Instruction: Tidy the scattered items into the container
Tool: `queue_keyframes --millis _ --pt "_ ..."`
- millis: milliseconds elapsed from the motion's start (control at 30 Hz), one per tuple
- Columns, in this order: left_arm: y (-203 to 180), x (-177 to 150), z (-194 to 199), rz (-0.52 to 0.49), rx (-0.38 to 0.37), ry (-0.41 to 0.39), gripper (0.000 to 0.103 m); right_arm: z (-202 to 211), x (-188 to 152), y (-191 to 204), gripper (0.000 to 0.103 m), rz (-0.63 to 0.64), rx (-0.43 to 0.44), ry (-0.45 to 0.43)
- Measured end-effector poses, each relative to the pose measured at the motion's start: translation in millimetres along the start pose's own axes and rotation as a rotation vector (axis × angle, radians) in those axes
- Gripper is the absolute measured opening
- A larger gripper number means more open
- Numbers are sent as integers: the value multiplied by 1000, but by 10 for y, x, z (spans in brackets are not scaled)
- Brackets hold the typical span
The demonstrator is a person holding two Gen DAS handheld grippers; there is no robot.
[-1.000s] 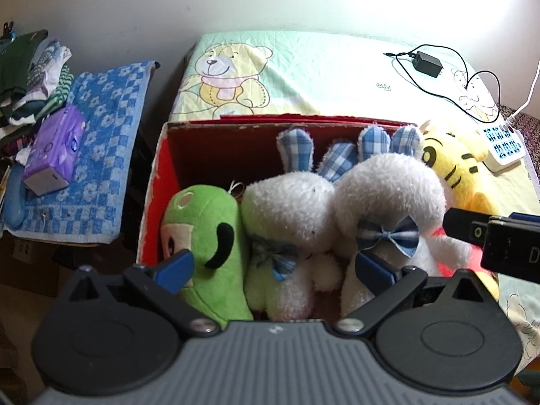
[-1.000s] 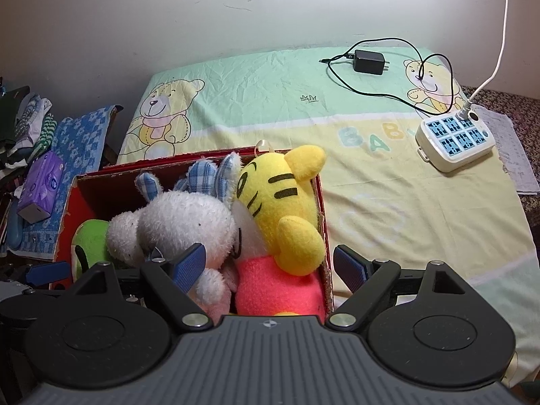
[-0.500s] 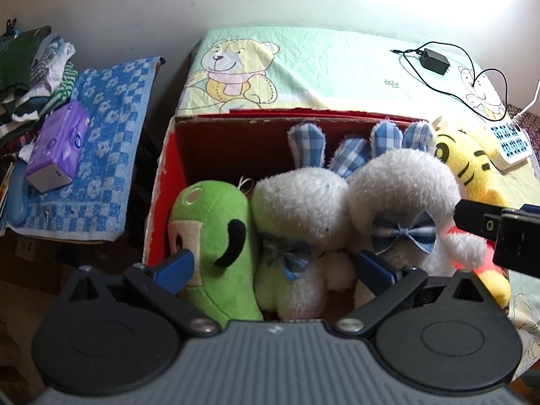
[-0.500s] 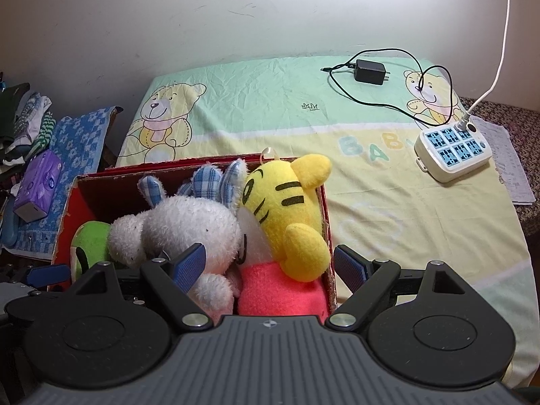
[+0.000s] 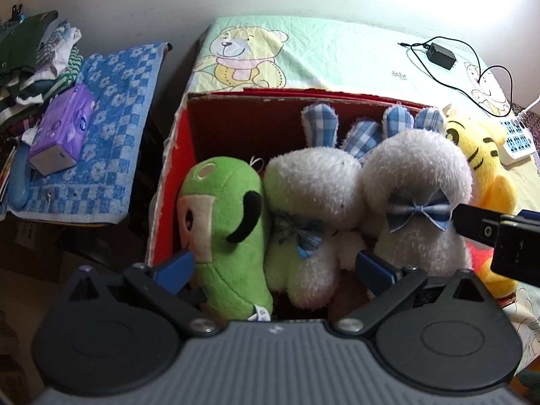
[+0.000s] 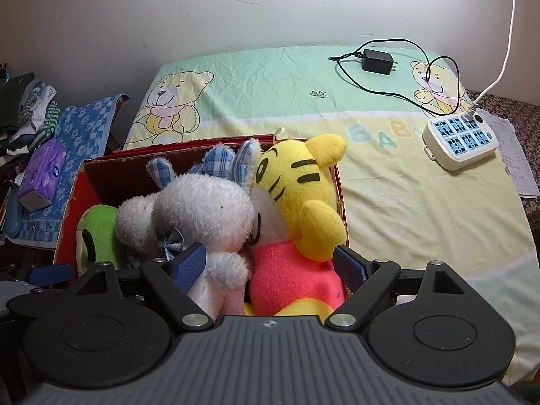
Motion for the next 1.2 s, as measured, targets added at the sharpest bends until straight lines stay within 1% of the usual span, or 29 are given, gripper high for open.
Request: queue_keyframes --millis 167,467,800,933,1200 --pt "44 14 1 15 10 1 101 -10 30 70 85 7 -7 -6" --pt "124 36 19 17 51 -15 101 -39 23 146 85 6 -6 -5" --pt "71 46 20 -3 62 -22 101 -18 4 140 85 5 -13 -9" --pt "41 38 3 -10 50 -9 101 -10 -12 113 85 -6 -7 -9" --pt "2 3 6 -15 59 -8 101 13 -36 105 85 -5 -9 -16"
Point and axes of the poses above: each gripper's, at about its wrist camera, not at the fingertips, and z roughly against the way its jaws point, y to its left, x to its top, the point moved 3 cm from there along -z, roughly the way its jaws point, and after that the axes turned 7 degrees about y, right-handed, at the moved point
